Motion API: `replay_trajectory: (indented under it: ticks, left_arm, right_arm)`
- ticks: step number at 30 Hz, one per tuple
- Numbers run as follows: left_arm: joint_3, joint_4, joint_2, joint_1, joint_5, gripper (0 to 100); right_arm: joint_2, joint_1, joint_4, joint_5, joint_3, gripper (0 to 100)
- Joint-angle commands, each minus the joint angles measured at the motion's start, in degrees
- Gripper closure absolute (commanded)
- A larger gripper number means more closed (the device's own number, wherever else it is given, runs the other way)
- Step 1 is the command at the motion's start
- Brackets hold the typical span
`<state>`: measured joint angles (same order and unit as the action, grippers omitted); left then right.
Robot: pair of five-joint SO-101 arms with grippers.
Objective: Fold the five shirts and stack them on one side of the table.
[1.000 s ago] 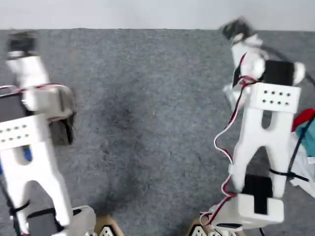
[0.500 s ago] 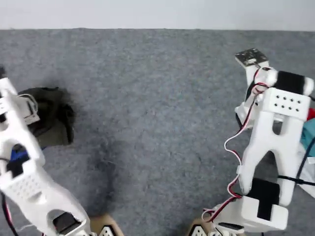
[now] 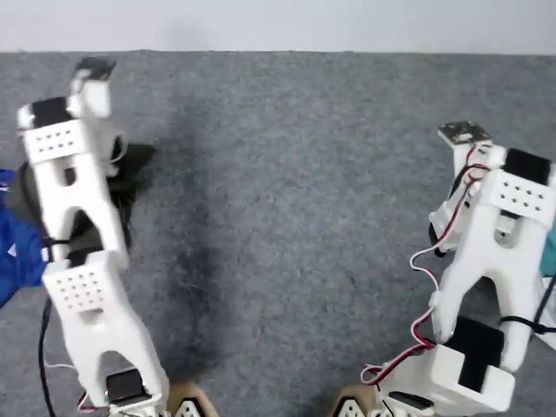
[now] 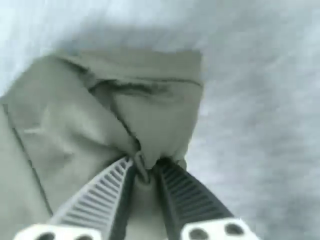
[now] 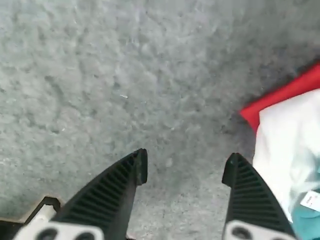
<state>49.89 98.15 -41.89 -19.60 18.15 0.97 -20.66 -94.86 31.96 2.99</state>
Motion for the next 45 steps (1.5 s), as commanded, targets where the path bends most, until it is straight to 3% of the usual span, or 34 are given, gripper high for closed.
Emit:
replay_trajectory:
  ticks: [1, 7, 9, 11, 15, 20, 22, 27, 32, 35, 39, 45]
  left_arm:
    - [-1.80, 2.81, 15.56, 13.01, -4.13, 99]
    - [-21.05, 1.23, 31.38, 36.48, -4.31, 99]
    - [-24.31, 0.97, 33.14, 41.14, -4.31, 98]
    - [-25.45, -0.79, 33.23, 41.23, -5.19, 98]
    - [-25.01, -2.64, 33.14, 34.99, -18.46, 96]
    - [-20.18, 2.55, 37.10, 31.82, -32.79, 69]
    - [-20.18, 2.55, 39.65, 29.01, -37.36, 66]
    - [-21.93, 2.55, 42.90, 25.05, -35.16, 66]
    - [-31.87, 2.20, 41.32, 8.18, -30.15, 66]
    - [-42.68, 2.20, 37.19, 0.44, -26.02, 66]
    - [-48.84, 2.20, 31.56, -4.84, -21.01, 66]
    - [-52.97, 2.29, 20.40, -8.18, -21.19, 66]
  right_arm:
    - [2.42, -2.33, 1.45, 0.53, 0.35, 74.2]
    - [2.59, -2.68, 1.45, 0.53, 0.26, 74.2]
    - [2.77, -2.68, 1.27, 0.53, 0.18, 74.2]
    - [2.68, -2.77, 1.19, 0.53, 0.35, 74.2]
    - [2.77, -2.59, 0.92, 0.53, 0.26, 74.2]
    - [2.95, 2.59, -2.86, 0.62, 0.09, 74.0]
    - [2.95, 8.40, -4.18, 0.62, 0.09, 73.9]
    - [2.86, 20.70, -4.53, 0.09, -2.11, 69.2]
    - [2.33, 30.99, -5.76, 0.09, -8.97, 61.9]
    - [1.19, 36.88, -0.66, 0.09, -11.60, 61.1]
    - [-5.49, 43.03, 4.35, -1.14, -13.54, 61.1]
    - [-22.02, 47.34, 6.73, -6.59, -25.76, 61.2]
